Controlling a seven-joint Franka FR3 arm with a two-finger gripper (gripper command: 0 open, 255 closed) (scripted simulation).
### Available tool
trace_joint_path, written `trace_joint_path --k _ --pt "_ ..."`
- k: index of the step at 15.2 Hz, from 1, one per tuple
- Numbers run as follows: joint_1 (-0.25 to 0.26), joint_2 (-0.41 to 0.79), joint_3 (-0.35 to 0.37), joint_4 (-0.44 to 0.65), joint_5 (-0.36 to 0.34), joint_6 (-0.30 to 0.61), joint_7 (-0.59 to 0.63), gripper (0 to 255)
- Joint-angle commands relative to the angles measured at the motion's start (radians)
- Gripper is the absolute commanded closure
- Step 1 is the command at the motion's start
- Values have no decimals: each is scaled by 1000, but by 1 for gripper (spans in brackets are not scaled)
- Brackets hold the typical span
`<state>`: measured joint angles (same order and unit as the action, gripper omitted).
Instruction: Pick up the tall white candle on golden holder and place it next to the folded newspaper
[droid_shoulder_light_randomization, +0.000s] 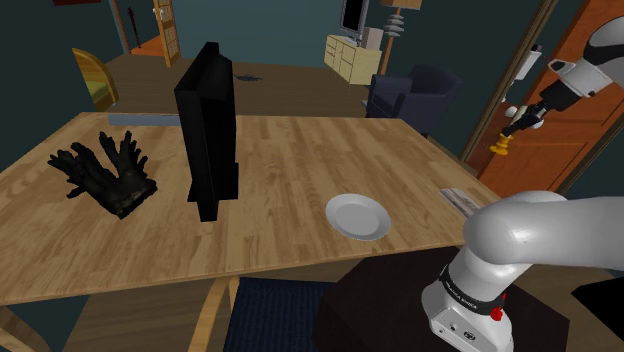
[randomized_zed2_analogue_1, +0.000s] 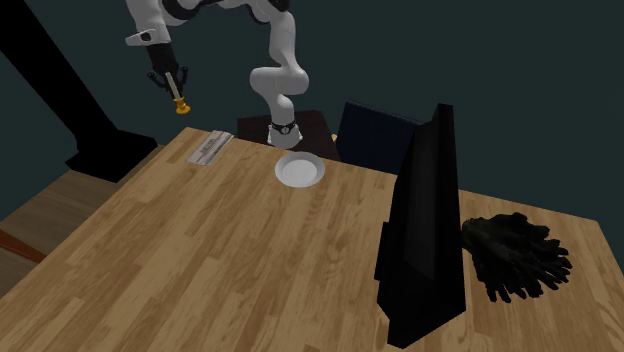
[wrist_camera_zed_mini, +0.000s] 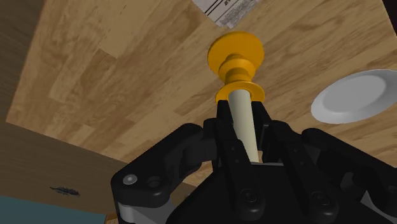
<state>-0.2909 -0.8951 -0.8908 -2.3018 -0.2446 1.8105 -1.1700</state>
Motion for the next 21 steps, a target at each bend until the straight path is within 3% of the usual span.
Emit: trace_joint_path --k 1,8,21 --pt "10 14 -46 48 -12 -25 -44 255" --pt "92 71 -220 238 -40 -98 -178 255" --pt "87 54 -308 97 -96 46 -206 255"
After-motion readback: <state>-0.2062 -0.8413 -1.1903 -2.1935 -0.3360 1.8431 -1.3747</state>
